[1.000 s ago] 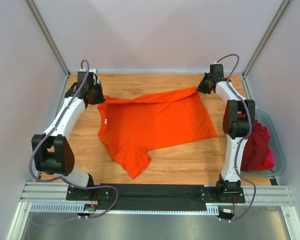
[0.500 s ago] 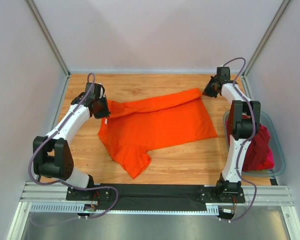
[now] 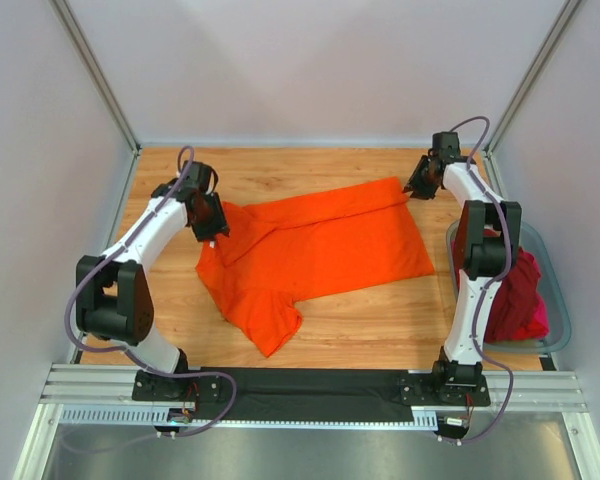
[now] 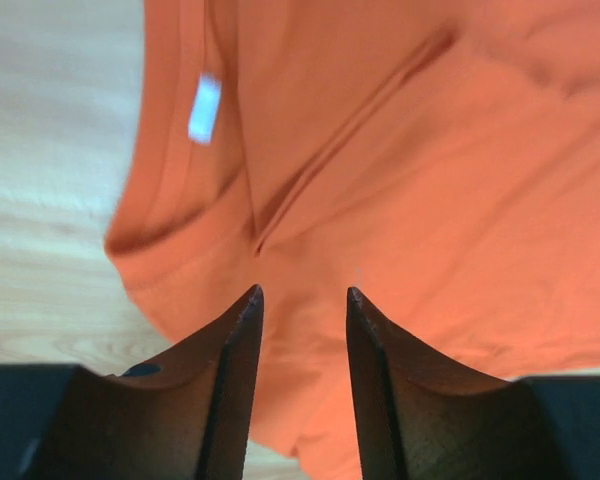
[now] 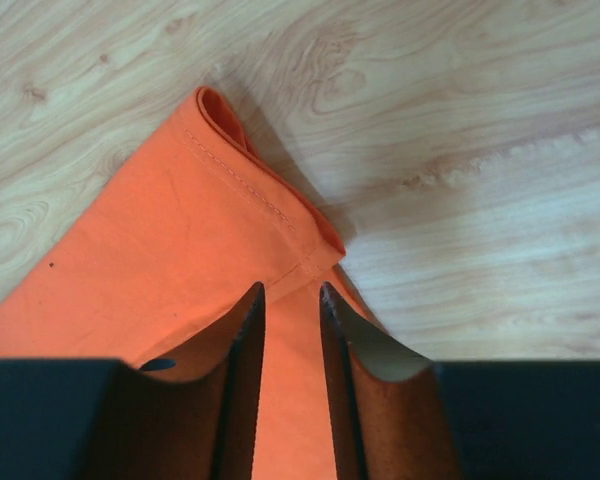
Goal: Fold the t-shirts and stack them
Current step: Fold the tshirt
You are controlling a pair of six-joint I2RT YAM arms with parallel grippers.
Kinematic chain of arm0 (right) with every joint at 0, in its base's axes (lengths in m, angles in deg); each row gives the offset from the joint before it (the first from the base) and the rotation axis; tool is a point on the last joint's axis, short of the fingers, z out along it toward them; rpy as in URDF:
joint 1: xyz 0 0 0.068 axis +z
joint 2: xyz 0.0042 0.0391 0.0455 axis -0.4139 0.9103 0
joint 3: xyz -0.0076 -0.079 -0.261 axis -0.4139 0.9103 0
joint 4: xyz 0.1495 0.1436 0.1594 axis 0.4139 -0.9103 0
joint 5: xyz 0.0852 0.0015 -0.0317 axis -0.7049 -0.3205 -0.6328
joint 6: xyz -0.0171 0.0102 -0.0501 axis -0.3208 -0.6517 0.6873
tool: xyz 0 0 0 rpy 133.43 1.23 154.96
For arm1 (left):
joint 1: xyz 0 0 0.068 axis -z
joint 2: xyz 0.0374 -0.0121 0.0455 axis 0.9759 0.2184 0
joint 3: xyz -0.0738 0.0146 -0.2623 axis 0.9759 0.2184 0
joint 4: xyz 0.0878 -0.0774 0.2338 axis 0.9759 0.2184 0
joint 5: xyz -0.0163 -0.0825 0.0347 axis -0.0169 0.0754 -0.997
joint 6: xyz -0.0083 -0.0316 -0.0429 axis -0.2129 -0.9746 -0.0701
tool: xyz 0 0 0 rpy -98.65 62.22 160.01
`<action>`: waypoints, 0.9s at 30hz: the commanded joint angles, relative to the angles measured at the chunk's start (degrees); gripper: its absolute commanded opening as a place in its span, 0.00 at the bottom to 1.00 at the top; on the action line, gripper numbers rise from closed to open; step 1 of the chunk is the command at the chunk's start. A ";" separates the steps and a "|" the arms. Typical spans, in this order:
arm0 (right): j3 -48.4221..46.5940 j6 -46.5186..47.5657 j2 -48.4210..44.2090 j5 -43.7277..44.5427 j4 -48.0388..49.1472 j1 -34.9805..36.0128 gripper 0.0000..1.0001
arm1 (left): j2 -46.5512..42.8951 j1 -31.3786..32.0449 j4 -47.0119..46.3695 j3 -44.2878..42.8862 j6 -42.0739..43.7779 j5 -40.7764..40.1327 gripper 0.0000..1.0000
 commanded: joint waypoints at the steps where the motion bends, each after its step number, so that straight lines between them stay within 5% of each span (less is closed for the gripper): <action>1: -4.13 -1.27 -1.10 2.69 -6.09 0.52 0.32 | 4.36 -2.76 2.43 -10.69 0.91 -4.32 0.47; 6: -4.30 -1.54 -1.37 1.64 -5.83 2.45 0.33 | 18.24 -8.38 1.03 -24.93 3.45 -2.56 0.47; 16: -8.96 -2.15 6.44 -1.44 -2.14 6.50 0.31 | 43.28 -9.36 5.93 -53.84 7.16 2.36 0.52; 22: -10.98 -4.26 9.71 3.47 -3.81 6.59 0.30 | 47.00 -9.45 9.29 -55.99 5.84 0.70 0.48; 24: -10.63 -5.31 9.71 5.84 -4.25 6.68 0.29 | 46.91 -9.62 9.46 -54.75 5.22 -0.44 0.40; 27: -9.76 -7.33 9.62 10.49 -5.13 6.50 0.27 | 47.00 -10.15 9.82 -54.05 3.99 -2.03 0.07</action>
